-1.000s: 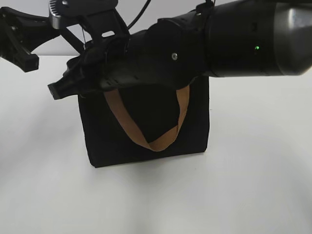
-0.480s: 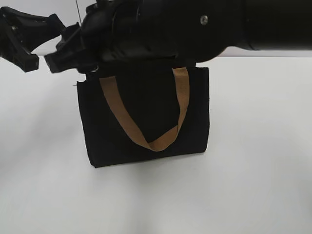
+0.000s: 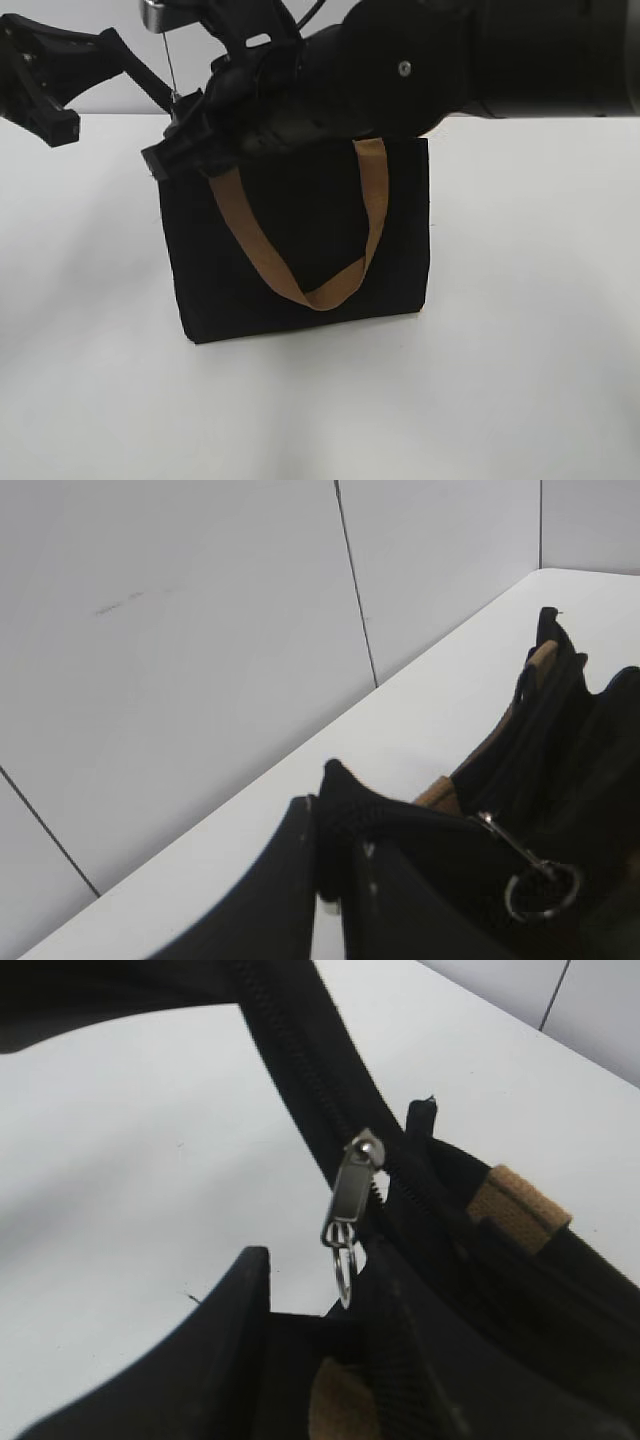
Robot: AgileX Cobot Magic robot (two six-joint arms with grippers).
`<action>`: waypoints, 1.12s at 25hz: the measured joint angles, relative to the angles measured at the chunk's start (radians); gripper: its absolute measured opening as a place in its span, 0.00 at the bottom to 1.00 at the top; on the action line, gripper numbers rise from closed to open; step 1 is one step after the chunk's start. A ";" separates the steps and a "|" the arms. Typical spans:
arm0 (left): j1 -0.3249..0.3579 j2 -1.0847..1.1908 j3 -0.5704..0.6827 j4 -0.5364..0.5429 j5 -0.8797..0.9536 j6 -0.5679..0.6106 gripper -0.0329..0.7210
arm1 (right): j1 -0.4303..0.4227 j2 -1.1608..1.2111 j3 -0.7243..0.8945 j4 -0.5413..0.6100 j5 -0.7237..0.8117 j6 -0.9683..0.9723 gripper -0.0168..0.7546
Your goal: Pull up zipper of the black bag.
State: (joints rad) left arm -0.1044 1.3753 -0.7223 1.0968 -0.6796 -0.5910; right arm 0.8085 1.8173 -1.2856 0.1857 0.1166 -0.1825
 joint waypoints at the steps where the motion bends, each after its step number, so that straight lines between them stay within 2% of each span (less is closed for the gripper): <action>1: 0.000 0.000 0.000 0.000 0.000 0.000 0.07 | 0.003 0.001 0.000 0.000 0.000 0.000 0.32; 9: 0.000 0.000 0.000 0.000 -0.011 -0.004 0.07 | 0.012 0.023 0.000 0.000 -0.028 0.021 0.29; 18: 0.000 0.000 0.000 0.017 -0.018 -0.022 0.07 | 0.012 0.052 0.000 0.005 -0.089 0.094 0.01; 23: 0.000 0.000 0.000 0.020 -0.018 -0.032 0.07 | 0.012 0.021 0.000 0.005 -0.073 0.102 0.00; 28: 0.000 -0.001 0.000 0.048 0.019 -0.108 0.07 | -0.004 -0.025 0.000 0.019 0.014 0.110 0.00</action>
State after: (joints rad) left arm -0.1044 1.3742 -0.7223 1.1446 -0.6609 -0.6994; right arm 0.8050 1.7922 -1.2856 0.2051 0.1310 -0.0724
